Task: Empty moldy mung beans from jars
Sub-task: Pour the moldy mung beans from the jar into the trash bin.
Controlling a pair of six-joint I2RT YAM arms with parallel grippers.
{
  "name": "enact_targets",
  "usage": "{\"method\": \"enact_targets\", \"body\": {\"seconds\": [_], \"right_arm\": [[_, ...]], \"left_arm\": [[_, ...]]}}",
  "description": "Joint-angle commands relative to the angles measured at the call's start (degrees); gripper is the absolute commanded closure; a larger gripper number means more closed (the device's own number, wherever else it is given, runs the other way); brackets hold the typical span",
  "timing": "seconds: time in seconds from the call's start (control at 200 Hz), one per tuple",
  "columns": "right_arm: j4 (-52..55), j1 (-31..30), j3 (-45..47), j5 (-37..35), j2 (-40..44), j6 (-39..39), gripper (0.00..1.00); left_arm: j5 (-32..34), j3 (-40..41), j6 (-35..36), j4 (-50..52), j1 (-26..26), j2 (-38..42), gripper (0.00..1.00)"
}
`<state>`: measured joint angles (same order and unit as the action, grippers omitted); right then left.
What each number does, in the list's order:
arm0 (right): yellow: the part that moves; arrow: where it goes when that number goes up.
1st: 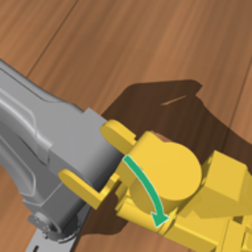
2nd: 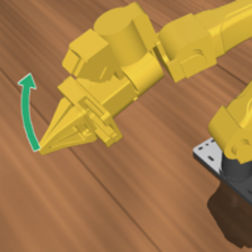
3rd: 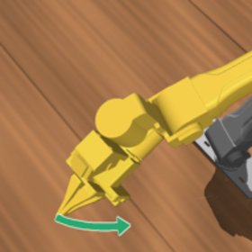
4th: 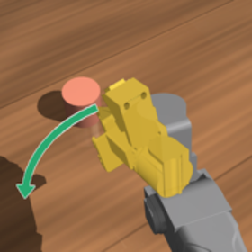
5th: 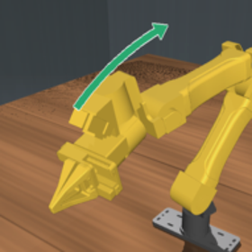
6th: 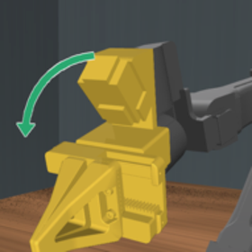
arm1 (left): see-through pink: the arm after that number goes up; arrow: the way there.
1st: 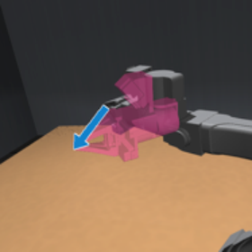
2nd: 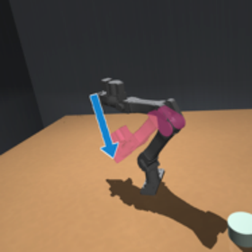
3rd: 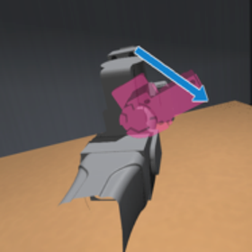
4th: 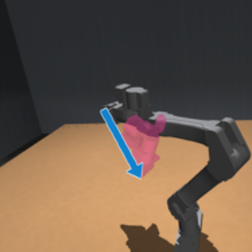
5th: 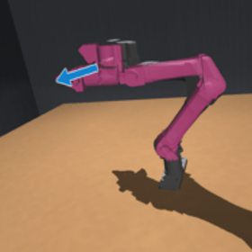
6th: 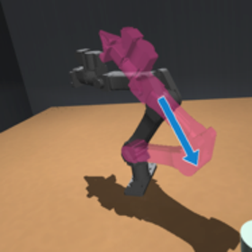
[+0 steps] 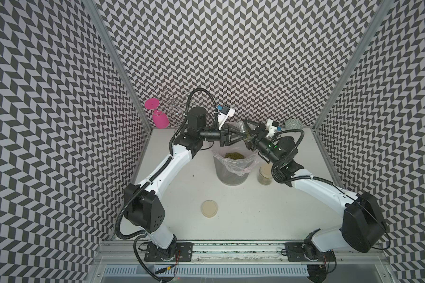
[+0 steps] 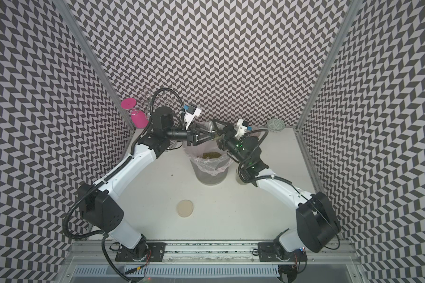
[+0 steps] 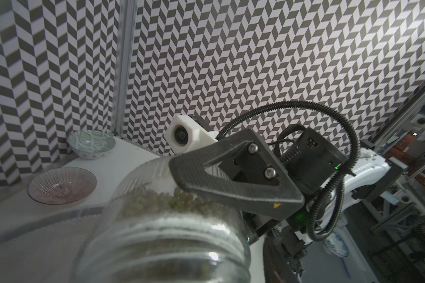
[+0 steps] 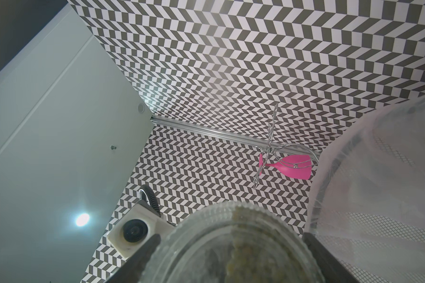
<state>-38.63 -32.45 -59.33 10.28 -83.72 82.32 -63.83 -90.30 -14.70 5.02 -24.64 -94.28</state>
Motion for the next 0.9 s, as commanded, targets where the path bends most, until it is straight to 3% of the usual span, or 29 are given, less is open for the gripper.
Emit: {"method": "enact_targets", "body": {"seconds": [0.0, 0.2, 0.611, 0.796, 0.896], "right_arm": [[-5.84, 0.11, -1.66, 0.09, 0.31, -0.23, 0.27], [-5.56, 0.43, -1.75, -1.26, 0.96, -1.56, 0.27], [-1.54, 1.59, -1.83, 0.51, 0.38, -6.89, 0.27], [2.95, 2.24, -5.73, 3.42, -2.73, -12.87, 0.28], [5.09, 2.55, -7.23, 3.95, -4.31, -15.93, 0.28]], "left_arm": [[1.03, 0.34, 0.97, 1.29, 0.44, 1.18, 0.34], [2.78, 1.21, 1.12, 2.69, 1.47, 2.3, 0.01], [16.15, 7.35, 0.88, 8.08, 5.35, 10.21, 0.0], [19.8, 18.44, -10.55, -0.78, 10.98, 15.79, 0.0], [21.1, 21.83, -11.78, -2.08, 12.29, 17.96, 0.0]]}}
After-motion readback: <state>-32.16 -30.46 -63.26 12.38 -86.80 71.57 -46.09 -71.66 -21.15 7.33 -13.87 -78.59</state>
